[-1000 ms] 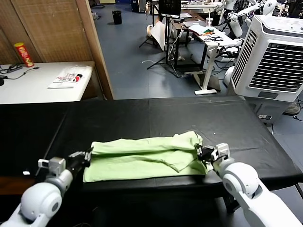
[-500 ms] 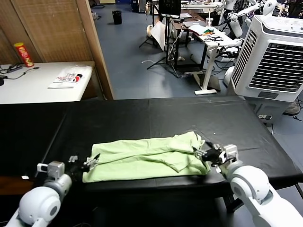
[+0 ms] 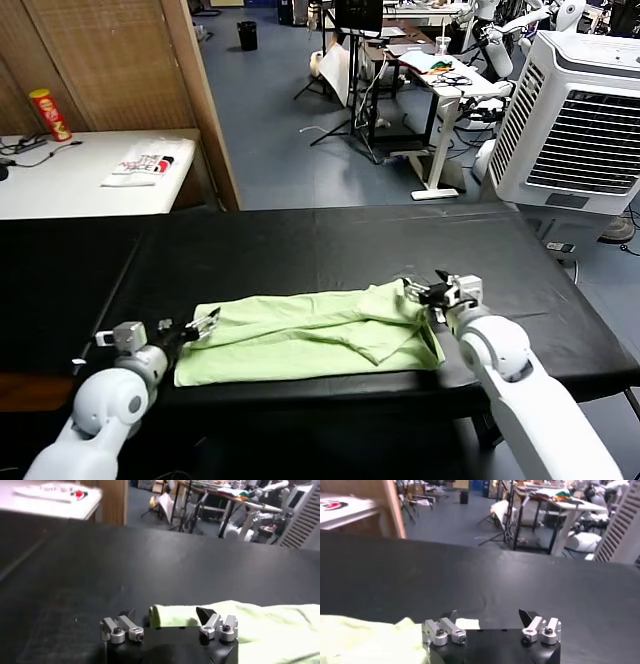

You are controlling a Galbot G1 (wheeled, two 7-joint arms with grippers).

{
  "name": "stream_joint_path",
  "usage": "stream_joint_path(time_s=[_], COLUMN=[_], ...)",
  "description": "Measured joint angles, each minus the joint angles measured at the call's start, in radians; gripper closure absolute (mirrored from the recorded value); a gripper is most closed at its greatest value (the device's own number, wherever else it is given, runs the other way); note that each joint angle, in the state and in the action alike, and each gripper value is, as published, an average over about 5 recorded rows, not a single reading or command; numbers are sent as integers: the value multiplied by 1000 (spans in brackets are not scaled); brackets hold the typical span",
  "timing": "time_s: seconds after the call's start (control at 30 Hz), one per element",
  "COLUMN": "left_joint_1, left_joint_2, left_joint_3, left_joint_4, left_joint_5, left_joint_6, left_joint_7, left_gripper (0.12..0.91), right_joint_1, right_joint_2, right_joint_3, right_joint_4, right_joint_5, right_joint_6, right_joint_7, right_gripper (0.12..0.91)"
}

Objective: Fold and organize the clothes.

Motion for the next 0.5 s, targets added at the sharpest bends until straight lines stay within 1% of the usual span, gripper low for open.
stream_joint_path(time_s=[0.03,0.1,0.13,0.17,0.23,0.27,0.33,0.37,0.4,0.43,0.47,0.5], left_joint_1=[-5,-15,-18,-21,-24,-23,-19,-17,-15,-14,-13,-14], left_joint_2=[-6,-15,-19,-21,-25,-26,-28,-29,-31,-32,-34,-37], left_joint_3=[1,2,2,2,2,2,4,7,9,12,15,18], left_joint_4=[8,22,28,33,39,40,40,40,41,42,44,46], left_joint_5=[-1,-3,-4,-5,-7,-5,12,28,49,73,100,129], left_joint_6=[-1,-4,-6,-9,-15,-20,-35,-45,-57,-70,-83,-96], left_joint_7=[0,0,0,0,2,4,12,17,24,29,35,39], left_gripper=[244,296,338,397,496,563,663,730,780,822,859,879], right_joint_1=[0,-3,-5,-7,-11,-14,-18,-21,-23,-25,-27,-28], right_joint_2=[6,18,23,29,39,44,53,58,62,66,69,72], right_joint_3=[1,3,4,5,6,7,8,9,10,10,11,12], right_joint_4=[-7,-18,-22,-26,-32,-35,-37,-38,-39,-39,-39,-39], right_joint_5=[-5,-17,-22,-29,-40,-46,-59,-66,-73,-79,-82,-84], right_joint_6=[3,11,14,20,34,43,64,74,83,91,97,100], right_joint_7=[-1,-4,-5,-3,4,10,24,31,38,42,45,44], right_gripper=[352,443,493,560,660,727,817,858,883,892,901,901])
